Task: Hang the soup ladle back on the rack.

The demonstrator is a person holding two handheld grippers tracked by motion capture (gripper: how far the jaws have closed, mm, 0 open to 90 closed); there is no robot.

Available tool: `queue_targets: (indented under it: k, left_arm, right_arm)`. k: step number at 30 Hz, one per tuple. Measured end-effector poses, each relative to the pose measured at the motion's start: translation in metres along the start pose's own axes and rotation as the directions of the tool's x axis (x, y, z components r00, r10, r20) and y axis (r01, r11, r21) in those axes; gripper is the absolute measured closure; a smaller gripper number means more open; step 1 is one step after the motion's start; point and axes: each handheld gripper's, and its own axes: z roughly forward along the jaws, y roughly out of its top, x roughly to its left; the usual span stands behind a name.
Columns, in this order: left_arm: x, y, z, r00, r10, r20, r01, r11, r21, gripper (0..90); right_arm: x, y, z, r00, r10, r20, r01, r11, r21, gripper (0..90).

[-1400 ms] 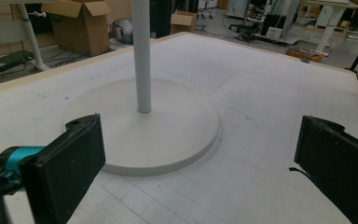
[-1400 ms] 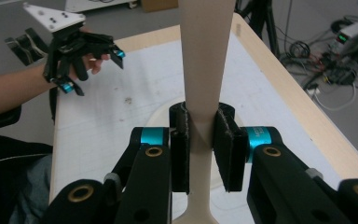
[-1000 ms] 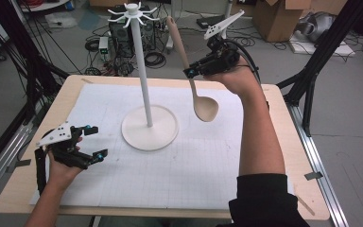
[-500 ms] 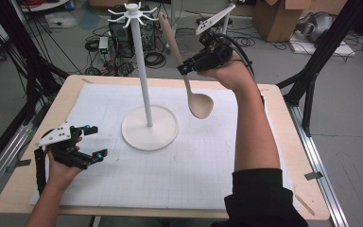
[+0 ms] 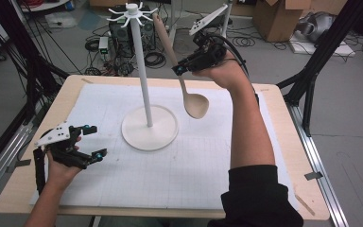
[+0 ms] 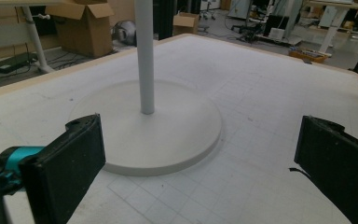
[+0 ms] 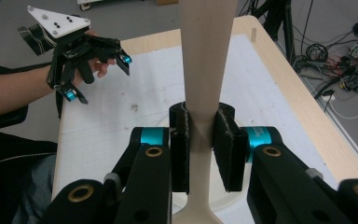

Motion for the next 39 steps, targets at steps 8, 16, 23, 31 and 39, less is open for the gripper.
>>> queue_targets:
  k: [8,16,23,31,39]
  left_arm:
    - [0.000,0.000,0.000,1.0000,0.001,0.001,-0.001,1.0000,0.000,2.1]
    - [0.000,0.001,-0.001,1.0000,0.002,0.000,-0.002,1.0000,-0.004,2.1]
    - [0.000,0.001,-0.001,1.0000,0.001,-0.001,-0.001,1.0000,0.000,2.1]
    - [-0.001,0.001,-0.001,1.0000,0.006,0.001,-0.006,1.0000,0.003,2.1]
    - [-0.001,0.001,-0.001,1.0000,0.006,0.002,-0.006,1.0000,0.002,2.1]
  right_arm:
    - [0.002,0.007,0.008,1.0000,-0.008,-0.005,0.008,1.000,0.021,77.3]
    - [0.003,0.013,0.016,0.9999,-0.013,-0.010,0.014,0.999,0.042,77.1]
    - [0.003,0.012,0.019,0.9993,-0.011,0.035,0.009,0.998,0.057,71.5]
    - [0.005,0.011,0.015,0.9970,-0.007,0.077,0.005,0.999,0.035,54.1]
    - [0.005,0.000,0.005,0.9952,0.013,0.097,-0.016,1.000,0.025,46.1]
